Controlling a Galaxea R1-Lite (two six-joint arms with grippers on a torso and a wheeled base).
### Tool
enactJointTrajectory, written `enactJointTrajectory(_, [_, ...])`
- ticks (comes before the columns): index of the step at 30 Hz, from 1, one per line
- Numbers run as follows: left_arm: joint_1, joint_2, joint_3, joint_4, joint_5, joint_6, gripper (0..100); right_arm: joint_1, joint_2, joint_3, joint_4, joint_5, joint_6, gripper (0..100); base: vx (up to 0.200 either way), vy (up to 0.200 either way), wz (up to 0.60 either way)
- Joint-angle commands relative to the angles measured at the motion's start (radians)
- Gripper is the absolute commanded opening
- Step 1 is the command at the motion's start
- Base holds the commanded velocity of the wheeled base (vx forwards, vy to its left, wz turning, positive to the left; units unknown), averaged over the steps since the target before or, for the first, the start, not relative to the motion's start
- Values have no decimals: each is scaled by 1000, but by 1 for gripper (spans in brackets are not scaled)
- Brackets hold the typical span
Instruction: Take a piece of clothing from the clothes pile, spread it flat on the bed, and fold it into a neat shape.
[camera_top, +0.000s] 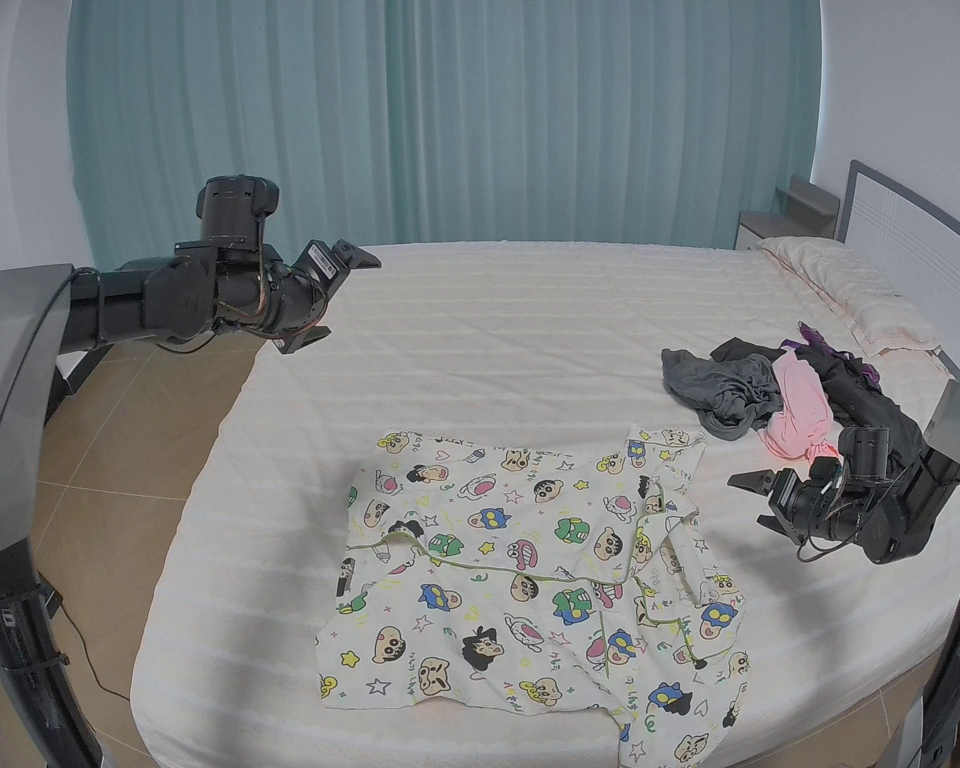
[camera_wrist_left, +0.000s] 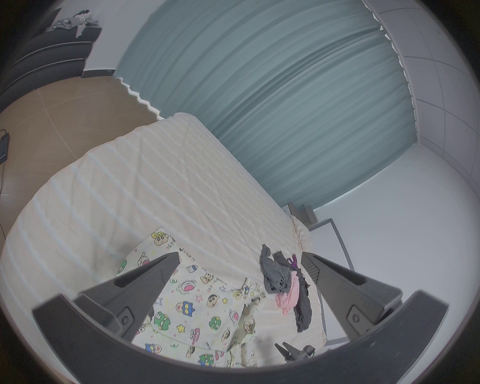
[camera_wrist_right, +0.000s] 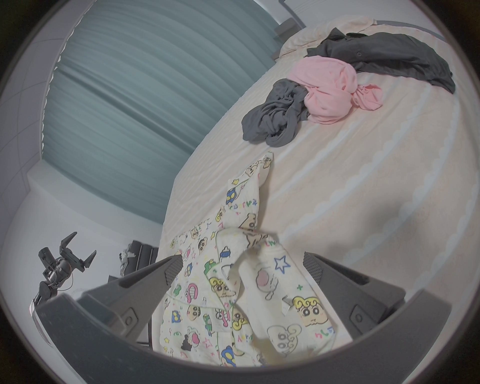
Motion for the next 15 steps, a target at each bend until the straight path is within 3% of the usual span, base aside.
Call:
enactJointTrajectory(1, [-14, -414, 907, -464, -169, 27, 100, 5, -3, 146, -7, 187, -169, 100, 0, 0, 0])
enactJointTrajectory(3, [-14, -441, 1073, -579, -200, 26, 100, 1, 46, 146, -6, 193, -225, 100, 0, 0, 0])
enactJointTrajectory(7, [-15, -443, 1240, -745, -212, 24, 100, -16, 132, 109, -7, 192, -275, 100, 0, 0, 0])
enactJointTrajectory(8, [-24, -422, 1333, -859, -214, 21, 100, -16, 173, 74, -9, 187, -289, 100, 0, 0, 0])
enactJointTrajectory(13, [-61, -297, 1415, -1070, -212, -22, 100, -12, 218, 8, -33, 178, -297, 100, 0, 0, 0])
enactJointTrajectory(15, [-61, -294, 1416, -1075, -212, -22, 100, -12, 222, 3, -35, 175, -297, 100, 0, 0, 0])
